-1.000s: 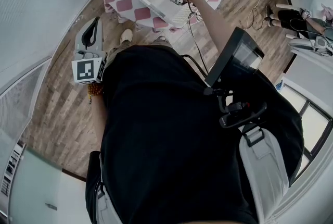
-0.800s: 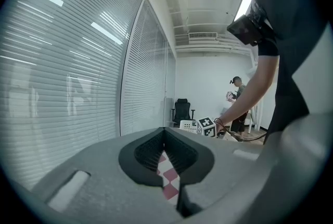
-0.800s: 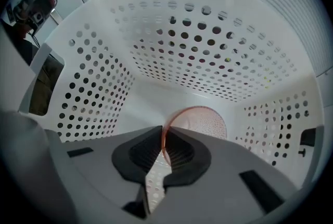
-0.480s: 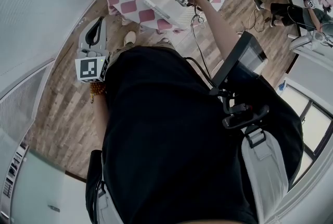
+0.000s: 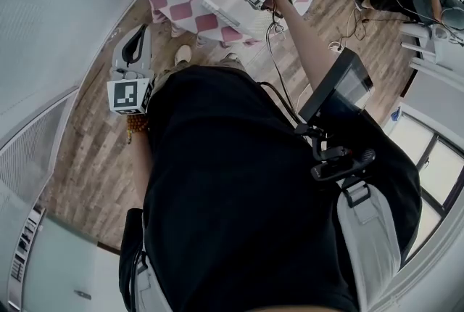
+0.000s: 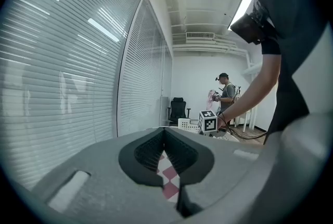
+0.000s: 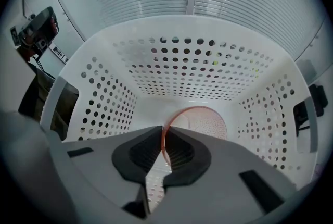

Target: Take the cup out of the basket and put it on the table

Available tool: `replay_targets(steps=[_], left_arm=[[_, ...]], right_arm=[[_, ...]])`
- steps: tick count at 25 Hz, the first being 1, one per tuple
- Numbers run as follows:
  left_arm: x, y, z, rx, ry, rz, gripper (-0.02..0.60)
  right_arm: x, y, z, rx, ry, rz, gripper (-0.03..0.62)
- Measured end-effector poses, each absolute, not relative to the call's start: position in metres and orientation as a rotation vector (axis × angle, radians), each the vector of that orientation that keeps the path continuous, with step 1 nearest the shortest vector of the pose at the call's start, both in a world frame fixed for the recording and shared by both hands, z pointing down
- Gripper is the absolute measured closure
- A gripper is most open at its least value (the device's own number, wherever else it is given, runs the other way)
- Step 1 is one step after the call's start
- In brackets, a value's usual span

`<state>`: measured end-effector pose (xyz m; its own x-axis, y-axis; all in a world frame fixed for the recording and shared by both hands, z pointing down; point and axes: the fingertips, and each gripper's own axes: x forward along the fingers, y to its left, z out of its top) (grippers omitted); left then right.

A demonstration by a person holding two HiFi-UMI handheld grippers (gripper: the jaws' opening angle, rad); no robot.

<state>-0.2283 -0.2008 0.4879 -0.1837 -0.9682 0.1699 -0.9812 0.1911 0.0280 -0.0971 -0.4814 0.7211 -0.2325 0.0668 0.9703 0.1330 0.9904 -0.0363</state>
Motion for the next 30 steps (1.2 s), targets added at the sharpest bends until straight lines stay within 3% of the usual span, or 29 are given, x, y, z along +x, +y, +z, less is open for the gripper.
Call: replay_targets(steps=[30], left_arm=[[-0.231, -0.231, 0.497, 2.082, -2.136, 0.156, 0.575]], right_arm=[[-0.142, -0.454, 0.593, 0.079, -2.341, 0.185, 0.568]])
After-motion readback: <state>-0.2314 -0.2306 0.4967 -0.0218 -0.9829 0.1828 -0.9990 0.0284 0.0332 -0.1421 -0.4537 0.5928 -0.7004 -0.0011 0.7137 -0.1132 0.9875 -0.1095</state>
